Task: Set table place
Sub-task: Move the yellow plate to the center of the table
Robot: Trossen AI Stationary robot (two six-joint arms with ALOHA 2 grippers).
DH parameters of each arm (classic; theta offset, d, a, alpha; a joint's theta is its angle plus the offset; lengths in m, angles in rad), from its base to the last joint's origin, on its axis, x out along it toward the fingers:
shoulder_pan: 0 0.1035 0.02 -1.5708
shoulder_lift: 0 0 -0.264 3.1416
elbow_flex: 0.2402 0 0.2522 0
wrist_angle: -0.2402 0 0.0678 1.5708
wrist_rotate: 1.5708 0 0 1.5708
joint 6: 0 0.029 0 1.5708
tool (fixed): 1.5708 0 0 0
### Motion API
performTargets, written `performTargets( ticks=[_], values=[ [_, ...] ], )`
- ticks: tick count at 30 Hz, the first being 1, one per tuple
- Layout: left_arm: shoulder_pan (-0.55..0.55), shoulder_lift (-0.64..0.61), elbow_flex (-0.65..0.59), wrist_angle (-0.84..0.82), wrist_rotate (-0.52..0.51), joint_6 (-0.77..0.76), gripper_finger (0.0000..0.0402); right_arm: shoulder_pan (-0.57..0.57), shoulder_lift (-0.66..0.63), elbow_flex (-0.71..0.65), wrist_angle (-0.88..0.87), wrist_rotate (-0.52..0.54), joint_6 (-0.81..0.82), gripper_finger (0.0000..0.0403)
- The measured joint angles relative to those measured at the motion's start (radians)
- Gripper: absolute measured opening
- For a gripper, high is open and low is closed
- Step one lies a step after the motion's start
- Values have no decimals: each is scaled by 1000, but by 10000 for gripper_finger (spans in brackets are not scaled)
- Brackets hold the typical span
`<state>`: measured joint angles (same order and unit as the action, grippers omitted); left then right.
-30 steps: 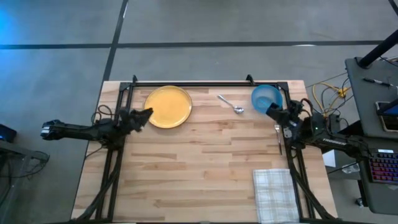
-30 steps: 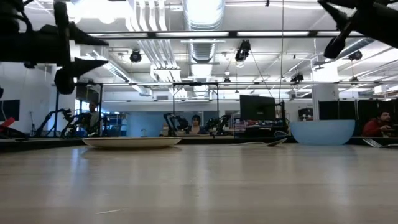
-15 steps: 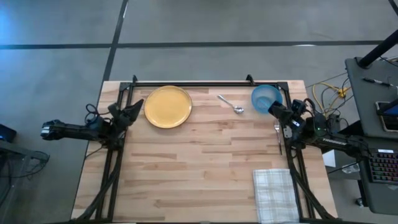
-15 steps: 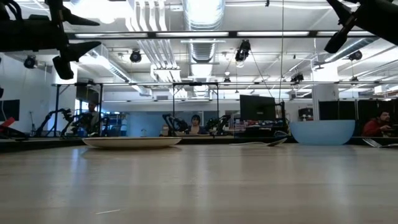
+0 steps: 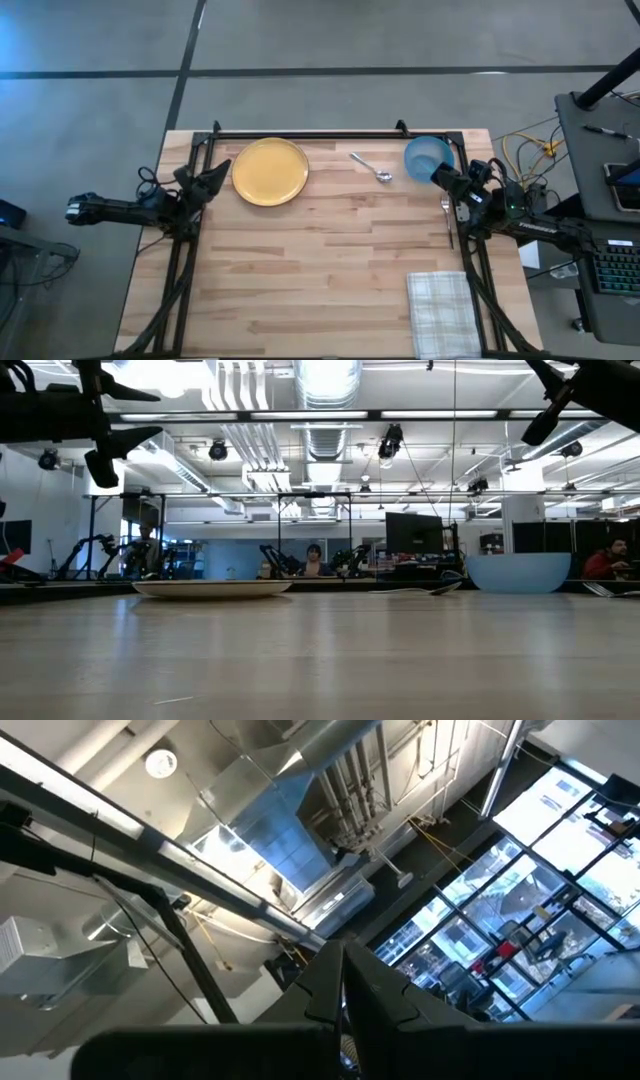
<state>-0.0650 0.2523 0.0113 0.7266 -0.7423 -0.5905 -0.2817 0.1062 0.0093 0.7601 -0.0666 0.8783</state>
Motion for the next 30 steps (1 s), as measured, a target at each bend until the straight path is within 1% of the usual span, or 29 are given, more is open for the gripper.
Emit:
performTargets(
  ticks=[2, 4, 6, 9, 12, 14, 15, 17, 19, 21, 25, 26, 27, 30],
  values=[
    [0, 1, 0, 7, 16, -6, 196, 0, 0, 0, 0, -2, 8, 9],
    [0, 2, 0, 24, 57, -6, 196, 0, 1, 0, 0, -2, 34, 9],
    [0, 2, 0, 52, 65, -5, 196, 0, 2, 0, -1, 13, 50, 9],
    [0, 0, 1, 81, 44, -4, 196, 0, 2, 0, 0, 38, 37, 9],
    [0, 0, 1, 83, -7, 1, 196, 0, 2, 0, -1, 42, 15, 9],
    [0, 4, 1, 81, -7, 2, 195, 0, 2, 0, 0, 43, 4, 9],
    [0, 11, 1, 78, 10, 8, 191, 0, 2, 0, 0, 43, 2, 9],
    [0, 26, 1, 75, 56, 40, 176, 0, 2, 0, 0, 56, -23, 9],
    [0, 48, 3, 78, 79, 47, 150, 0, 2, 0, 0, 107, -33, 9],
    [0, 75, 7, 76, 108, 48, 114, -1, 6, 0, 0, 140, -40, 9],
    [0, 128, 26, 77, 215, 47, 28, 0, 50, 0, -5, 139, -66, 9],
    [0, 143, 33, 78, 225, 47, 15, 0, 68, 0, -4, 140, -63, 9],
    [0, 157, 40, 77, 225, 49, 9, 0, 87, 0, -5, 139, -60, 9],
    [0, 202, 65, 79, 210, 128, 20, 0, 156, 2, -8, 144, -37, 9]
  ],
)
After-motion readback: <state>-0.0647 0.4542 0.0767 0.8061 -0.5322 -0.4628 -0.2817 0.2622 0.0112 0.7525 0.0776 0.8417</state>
